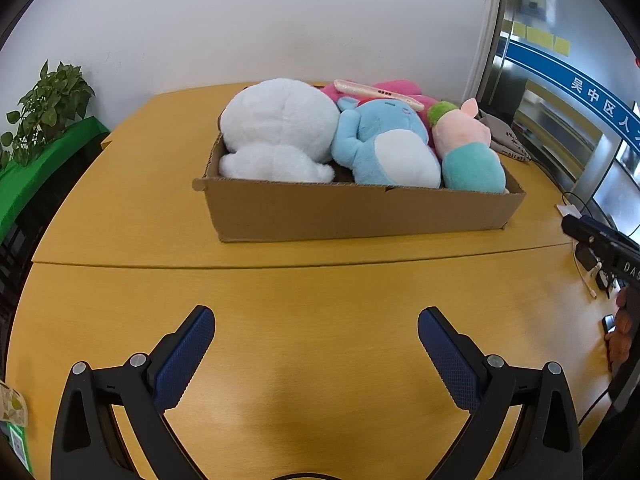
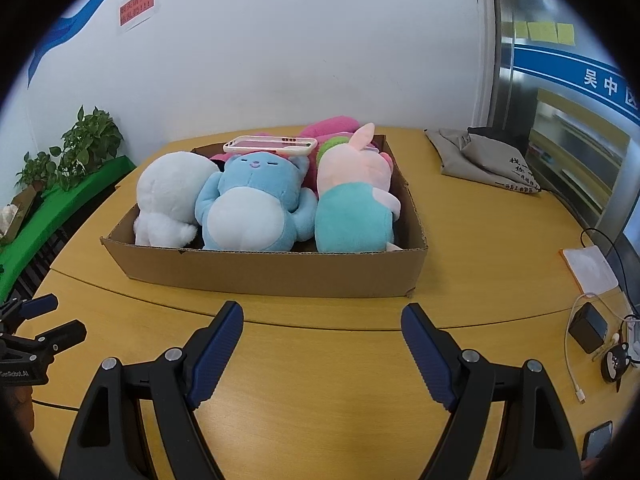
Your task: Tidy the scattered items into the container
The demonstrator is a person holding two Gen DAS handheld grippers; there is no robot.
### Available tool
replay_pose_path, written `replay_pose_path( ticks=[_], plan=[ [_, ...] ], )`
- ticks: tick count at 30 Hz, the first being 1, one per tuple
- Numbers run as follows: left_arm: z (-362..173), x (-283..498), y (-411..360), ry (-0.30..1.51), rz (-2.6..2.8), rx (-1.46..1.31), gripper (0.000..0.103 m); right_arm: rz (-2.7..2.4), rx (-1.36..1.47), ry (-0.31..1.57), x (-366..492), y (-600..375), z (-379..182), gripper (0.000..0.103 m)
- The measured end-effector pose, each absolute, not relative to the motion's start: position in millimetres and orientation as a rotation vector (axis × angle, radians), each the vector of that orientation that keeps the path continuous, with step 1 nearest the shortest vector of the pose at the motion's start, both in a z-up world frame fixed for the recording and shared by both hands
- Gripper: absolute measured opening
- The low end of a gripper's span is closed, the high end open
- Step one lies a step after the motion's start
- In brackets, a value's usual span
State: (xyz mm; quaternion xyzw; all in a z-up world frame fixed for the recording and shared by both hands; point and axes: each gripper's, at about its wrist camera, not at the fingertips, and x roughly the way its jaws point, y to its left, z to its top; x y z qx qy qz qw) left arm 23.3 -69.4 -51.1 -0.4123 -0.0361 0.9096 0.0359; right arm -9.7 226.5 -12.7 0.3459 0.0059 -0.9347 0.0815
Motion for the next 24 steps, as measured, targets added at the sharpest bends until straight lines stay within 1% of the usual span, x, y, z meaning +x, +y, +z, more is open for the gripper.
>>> replay_pose_path(
  ticks=[4, 11, 14, 15, 18, 20, 21, 24],
  plan=[
    [-62.3, 28.5, -85.2, -0.116, 2.774, -1.258, 0.103, -2.786, 0.973, 0.069, -2.9, 239.2, -16.3, 0.081],
    [-75.2, 30.3, -110.1, -0.111, 2.727, -1.244, 0.103, -2.687, 0.901, 0.215, 14.7, 244.0, -30.5, 0.081],
    [-92.3, 29.2, -135.0, -0.046, 2.73, -1.297, 0.103, -2.634, 0.972, 0.28, 14.2, 258.3, -55.4, 0.081],
    [-99.5, 27.5, -147.1, -0.057, 2.721, -1.319, 0.103, -2.626, 1.014, 0.298, 11.4, 266.1, -65.9, 0.081],
    [-125.1, 18.9, -186.6, -0.167, 2.667, -1.395, 0.103, -2.607, 1.14, 0.357, 1.6, 290.5, -95.4, 0.081],
    [-135.7, 16.7, -204.2, -0.191, 2.676, -1.389, 0.103, -2.555, 1.197, 0.343, -2.6, 303.6, -109.5, 0.081],
    [-138.9, 15.9, -210.0, -0.175, 2.685, -1.378, 0.103, -2.524, 1.213, 0.339, -3.8, 307.6, -115.3, 0.081],
    [-143.5, 10.0, -216.8, -0.046, 2.696, -1.382, 0.103, -2.443, 1.242, 0.338, -6.5, 316.3, -131.6, 0.081]
  ],
)
